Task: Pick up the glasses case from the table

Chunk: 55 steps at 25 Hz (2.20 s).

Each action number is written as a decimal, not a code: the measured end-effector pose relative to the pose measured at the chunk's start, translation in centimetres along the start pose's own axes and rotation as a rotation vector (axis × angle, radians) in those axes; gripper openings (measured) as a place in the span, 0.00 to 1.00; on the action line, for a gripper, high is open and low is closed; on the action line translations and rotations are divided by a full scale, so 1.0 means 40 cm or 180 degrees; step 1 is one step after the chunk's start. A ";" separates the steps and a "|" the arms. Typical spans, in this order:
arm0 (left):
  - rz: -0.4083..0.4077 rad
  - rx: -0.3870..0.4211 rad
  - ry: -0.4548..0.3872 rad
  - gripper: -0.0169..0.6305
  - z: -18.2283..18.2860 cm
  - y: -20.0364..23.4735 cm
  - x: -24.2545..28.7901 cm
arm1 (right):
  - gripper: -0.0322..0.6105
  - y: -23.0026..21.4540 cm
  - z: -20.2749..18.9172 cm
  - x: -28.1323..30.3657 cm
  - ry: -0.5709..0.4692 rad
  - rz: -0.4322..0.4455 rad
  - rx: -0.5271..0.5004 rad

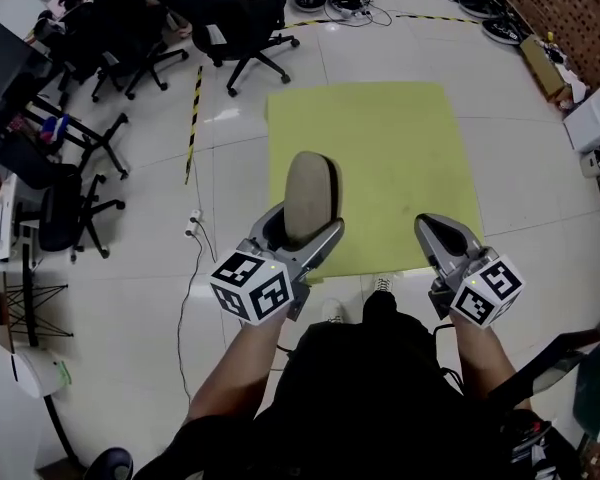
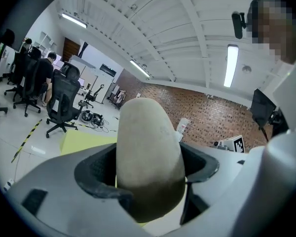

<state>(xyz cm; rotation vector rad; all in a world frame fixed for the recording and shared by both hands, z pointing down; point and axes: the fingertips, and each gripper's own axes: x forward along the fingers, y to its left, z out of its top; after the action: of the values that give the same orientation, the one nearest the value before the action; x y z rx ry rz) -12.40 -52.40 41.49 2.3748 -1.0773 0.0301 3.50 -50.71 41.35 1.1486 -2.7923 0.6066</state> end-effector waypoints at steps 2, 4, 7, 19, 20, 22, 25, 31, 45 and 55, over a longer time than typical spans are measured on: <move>-0.0049 0.0047 -0.0011 0.62 -0.003 -0.008 -0.028 | 0.05 0.029 -0.004 -0.015 -0.0033 -0.0053 -0.0019; -0.0095 0.0061 -0.0021 0.62 -0.008 -0.013 -0.053 | 0.05 0.058 -0.016 -0.029 -0.0036 -0.0099 -0.0026; -0.0166 0.0066 -0.0053 0.62 -0.018 -0.029 -0.083 | 0.05 0.097 -0.041 -0.052 -0.0002 -0.0143 -0.0044; -0.0337 0.0168 -0.0169 0.62 -0.019 -0.106 -0.154 | 0.05 0.162 -0.025 -0.131 -0.0090 -0.0252 -0.0189; -0.0329 0.0180 -0.0175 0.62 -0.021 -0.113 -0.157 | 0.05 0.163 -0.029 -0.136 -0.0087 -0.0240 -0.0189; -0.0303 0.0201 -0.0185 0.62 -0.026 -0.126 -0.165 | 0.05 0.169 -0.038 -0.147 -0.0081 -0.0200 -0.0183; -0.0247 0.0215 -0.0202 0.62 -0.036 -0.150 -0.175 | 0.05 0.174 -0.040 -0.169 -0.0091 -0.0124 -0.0192; -0.0058 0.0184 -0.0281 0.62 -0.056 -0.213 -0.177 | 0.05 0.167 -0.019 -0.225 -0.0137 0.0092 -0.0220; 0.0295 0.0149 -0.0496 0.62 -0.134 -0.431 -0.194 | 0.05 0.152 -0.108 -0.474 -0.0059 0.0469 -0.0141; 0.0412 0.0213 -0.0460 0.62 -0.191 -0.537 -0.222 | 0.05 0.141 -0.137 -0.547 -0.0173 0.0627 0.0048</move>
<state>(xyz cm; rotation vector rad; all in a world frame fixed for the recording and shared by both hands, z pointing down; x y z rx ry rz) -1.84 -30.96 36.26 2.3929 -1.3162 -0.0611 14.88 -30.45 40.07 0.9116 -2.9755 0.6209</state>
